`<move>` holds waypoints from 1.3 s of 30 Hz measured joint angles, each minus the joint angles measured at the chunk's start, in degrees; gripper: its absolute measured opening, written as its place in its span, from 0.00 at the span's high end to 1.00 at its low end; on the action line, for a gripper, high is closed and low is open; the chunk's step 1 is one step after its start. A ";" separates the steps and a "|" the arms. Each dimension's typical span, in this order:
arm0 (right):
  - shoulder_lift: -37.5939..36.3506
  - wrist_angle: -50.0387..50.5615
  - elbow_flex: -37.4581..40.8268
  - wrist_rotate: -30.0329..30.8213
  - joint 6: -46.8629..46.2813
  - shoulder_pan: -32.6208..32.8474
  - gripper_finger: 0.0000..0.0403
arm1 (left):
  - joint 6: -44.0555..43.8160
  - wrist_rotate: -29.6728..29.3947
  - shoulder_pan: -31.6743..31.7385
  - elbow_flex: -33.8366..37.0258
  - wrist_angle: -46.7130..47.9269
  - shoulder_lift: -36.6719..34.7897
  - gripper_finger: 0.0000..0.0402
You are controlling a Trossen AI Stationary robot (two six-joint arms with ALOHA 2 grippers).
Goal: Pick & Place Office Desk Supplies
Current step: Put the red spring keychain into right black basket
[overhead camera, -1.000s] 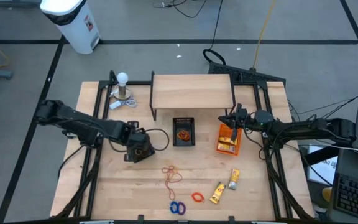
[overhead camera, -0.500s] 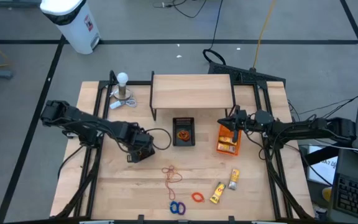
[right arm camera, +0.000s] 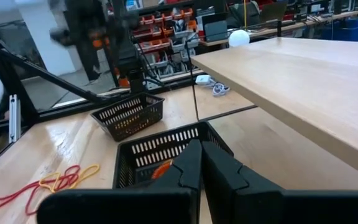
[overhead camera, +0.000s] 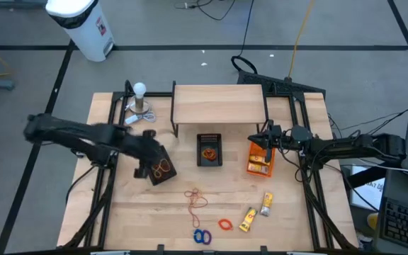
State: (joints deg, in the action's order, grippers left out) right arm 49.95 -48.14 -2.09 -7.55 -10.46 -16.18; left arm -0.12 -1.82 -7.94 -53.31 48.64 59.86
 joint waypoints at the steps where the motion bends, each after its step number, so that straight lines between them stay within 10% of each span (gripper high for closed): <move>1: 0.00 0.16 0.00 0.04 0.00 0.22 0.99 | 0.07 0.46 0.42 2.45 -4.87 -4.36 0.60; 9: 0.00 0.64 0.00 0.02 -1.97 3.55 0.99 | -2.75 1.95 1.66 19.71 -19.28 -31.37 0.96; 17: -0.02 -2.17 -0.01 0.21 -2.17 5.42 0.99 | -7.42 -0.39 0.18 30.11 -26.35 -50.55 0.99; 39: -0.04 -4.35 0.00 0.19 -3.78 10.35 0.99 | -1.73 -6.85 -1.58 51.10 -47.21 -59.50 0.99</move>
State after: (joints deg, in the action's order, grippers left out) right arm 49.92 -52.49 -2.09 -7.35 -14.24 -5.82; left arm -1.85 -8.66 -9.52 -2.21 1.42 0.36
